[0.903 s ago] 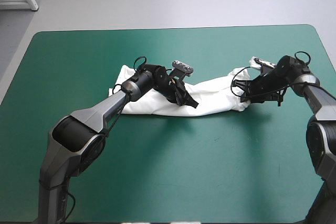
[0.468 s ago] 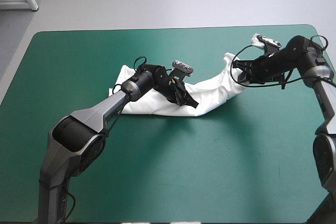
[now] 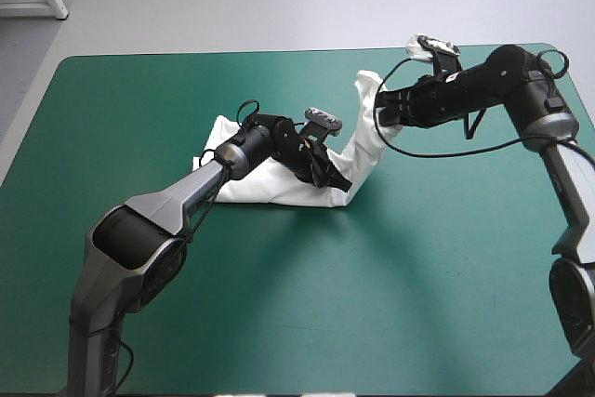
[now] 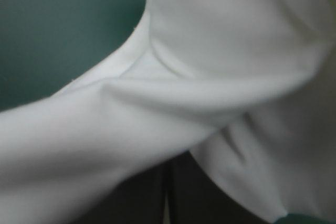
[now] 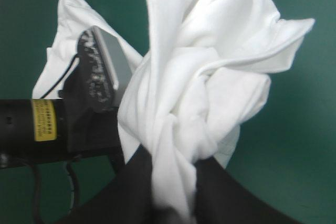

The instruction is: Fold the cloth

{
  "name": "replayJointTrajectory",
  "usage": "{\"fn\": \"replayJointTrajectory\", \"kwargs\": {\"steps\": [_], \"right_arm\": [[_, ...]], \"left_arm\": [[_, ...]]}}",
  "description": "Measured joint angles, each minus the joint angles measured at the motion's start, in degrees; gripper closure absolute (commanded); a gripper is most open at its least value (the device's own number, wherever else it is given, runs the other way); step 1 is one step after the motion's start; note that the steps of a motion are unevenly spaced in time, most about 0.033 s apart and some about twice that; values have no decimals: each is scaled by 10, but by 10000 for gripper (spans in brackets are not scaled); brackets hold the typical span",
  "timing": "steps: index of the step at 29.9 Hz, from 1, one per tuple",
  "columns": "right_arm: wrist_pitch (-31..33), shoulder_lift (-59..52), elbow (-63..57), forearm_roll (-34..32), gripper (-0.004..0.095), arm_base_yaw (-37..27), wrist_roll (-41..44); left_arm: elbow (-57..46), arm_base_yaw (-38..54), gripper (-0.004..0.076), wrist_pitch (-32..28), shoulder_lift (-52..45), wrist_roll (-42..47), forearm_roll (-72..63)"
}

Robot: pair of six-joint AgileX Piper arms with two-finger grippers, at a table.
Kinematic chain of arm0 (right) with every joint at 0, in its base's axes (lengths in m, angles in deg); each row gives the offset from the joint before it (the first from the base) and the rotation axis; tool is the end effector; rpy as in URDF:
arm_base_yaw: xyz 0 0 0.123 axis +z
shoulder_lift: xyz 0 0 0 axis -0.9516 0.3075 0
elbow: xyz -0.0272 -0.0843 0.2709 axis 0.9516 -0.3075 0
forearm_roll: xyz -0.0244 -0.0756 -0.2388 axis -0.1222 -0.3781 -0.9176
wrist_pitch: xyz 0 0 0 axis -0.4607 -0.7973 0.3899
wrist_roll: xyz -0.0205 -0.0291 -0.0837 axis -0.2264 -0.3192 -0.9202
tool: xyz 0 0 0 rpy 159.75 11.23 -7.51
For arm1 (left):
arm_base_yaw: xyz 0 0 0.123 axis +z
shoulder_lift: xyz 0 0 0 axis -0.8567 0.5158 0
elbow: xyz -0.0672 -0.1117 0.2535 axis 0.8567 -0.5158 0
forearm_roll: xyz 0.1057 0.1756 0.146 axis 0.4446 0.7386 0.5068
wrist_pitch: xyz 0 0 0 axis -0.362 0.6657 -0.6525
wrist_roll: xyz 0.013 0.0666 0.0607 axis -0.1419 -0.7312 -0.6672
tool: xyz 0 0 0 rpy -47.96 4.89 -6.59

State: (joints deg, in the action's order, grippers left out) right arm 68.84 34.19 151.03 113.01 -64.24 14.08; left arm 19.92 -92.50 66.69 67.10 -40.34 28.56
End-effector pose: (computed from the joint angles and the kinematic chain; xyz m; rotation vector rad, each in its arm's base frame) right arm 0.3648 0.0958 0.3700 -0.2374 2.4785 0.7560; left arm 0.3793 -0.2797 0.2131 0.9411 2.5181 -0.5140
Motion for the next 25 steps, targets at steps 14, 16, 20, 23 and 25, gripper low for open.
{"fn": "replayJointTrajectory", "kwargs": {"steps": [14,16,20,23,25], "right_arm": [[20,0,62,7,913,28,7],[21,0,63,7,913,28,7],[21,0,65,9,913,28,8],[21,0,66,10,913,28,8],[21,0,67,10,913,28,9]], "left_arm": [[1,0,733,1,0,13,2],[6,0,733,5,-1,37,16],[9,4,733,30,-21,68,78],[9,23,733,60,-54,90,120],[10,48,733,88,-80,104,140]]}}
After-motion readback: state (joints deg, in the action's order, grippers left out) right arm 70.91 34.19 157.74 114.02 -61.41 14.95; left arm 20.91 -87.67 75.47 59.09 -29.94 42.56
